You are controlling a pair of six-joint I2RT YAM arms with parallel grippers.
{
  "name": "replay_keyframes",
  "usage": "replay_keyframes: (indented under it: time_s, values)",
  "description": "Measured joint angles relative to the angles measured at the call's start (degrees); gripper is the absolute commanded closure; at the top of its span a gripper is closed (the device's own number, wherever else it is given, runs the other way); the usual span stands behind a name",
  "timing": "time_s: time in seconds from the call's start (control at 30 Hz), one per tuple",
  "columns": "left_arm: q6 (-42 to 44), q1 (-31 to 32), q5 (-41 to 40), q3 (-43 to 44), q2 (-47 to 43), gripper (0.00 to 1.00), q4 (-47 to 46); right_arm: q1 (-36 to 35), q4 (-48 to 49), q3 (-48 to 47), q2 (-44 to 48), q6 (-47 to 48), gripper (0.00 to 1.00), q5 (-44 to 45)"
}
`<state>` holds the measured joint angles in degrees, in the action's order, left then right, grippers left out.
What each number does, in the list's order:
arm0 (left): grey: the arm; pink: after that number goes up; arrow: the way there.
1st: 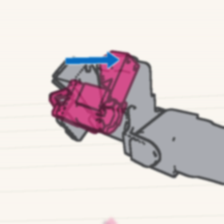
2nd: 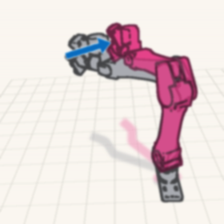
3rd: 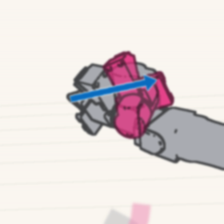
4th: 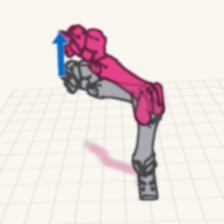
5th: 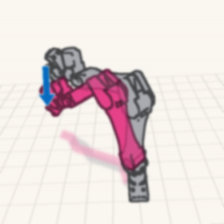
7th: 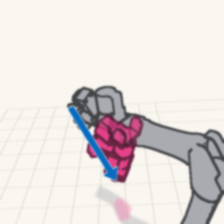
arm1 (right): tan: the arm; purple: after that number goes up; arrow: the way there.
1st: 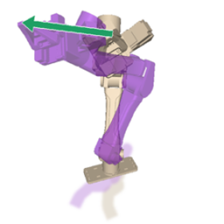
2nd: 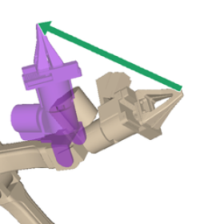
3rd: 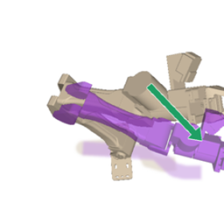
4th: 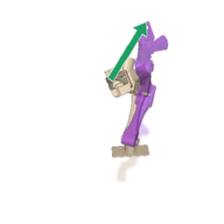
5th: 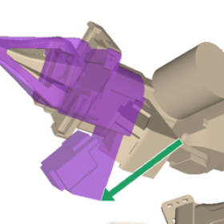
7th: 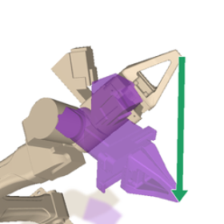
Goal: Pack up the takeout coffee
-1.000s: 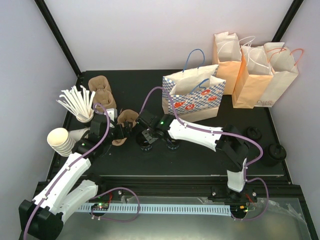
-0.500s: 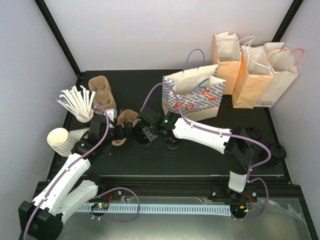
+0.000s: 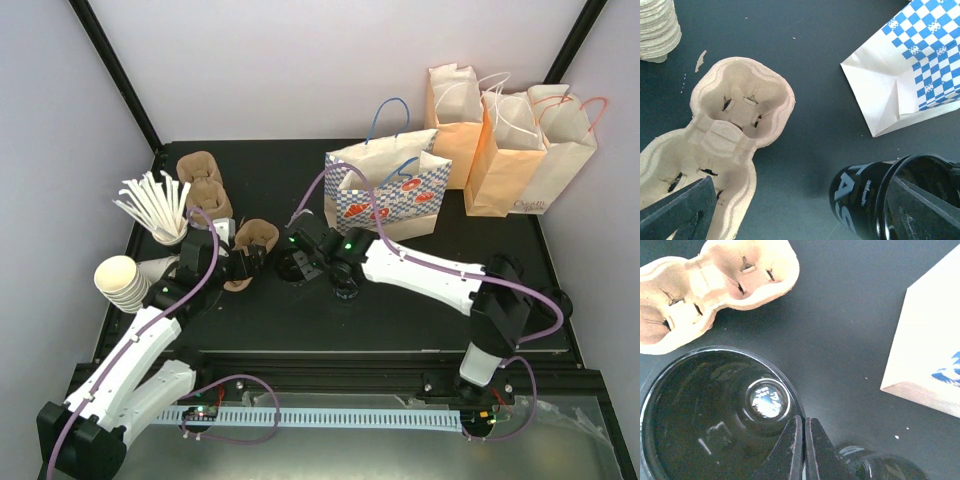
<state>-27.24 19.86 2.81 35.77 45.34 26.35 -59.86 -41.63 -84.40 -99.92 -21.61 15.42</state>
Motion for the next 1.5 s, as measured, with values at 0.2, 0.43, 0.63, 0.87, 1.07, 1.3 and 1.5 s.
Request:
replay_keyframes:
  time_s: [0.2,0.43,0.63,0.87,1.07,1.3,1.5]
  values:
    - [0.20,0.00,0.22,0.00,0.00,0.03,-0.02,0.37,1.16,2.84,3.06,-0.39,0.99,0.59]
    - [0.20,0.00,0.46,0.00,0.22,0.03,-0.15,0.70,3.19,4.57,3.10,-0.57,0.99,0.52]
    - [0.22,0.00,0.50,0.00,0.94,0.03,-0.20,0.81,4.50,6.01,3.96,-0.39,0.99,0.39]
    - [0.24,-0.02,1.46,0.02,1.64,0.03,-0.26,0.87,7.61,8.57,4.72,-0.28,0.99,0.13]
    - [0.26,-0.02,2.82,0.13,2.69,0.03,-0.24,0.98,9.66,10.16,6.27,-0.02,0.99,0.44]
    - [0.46,-0.02,4.13,0.55,3.34,0.03,-0.22,2.23,9.92,10.10,6.12,0.04,0.99,-1.66]
    - [0.70,-0.02,4.63,0.63,3.43,0.03,-0.17,2.62,7.76,7.06,6.45,0.09,0.99,-1.86]
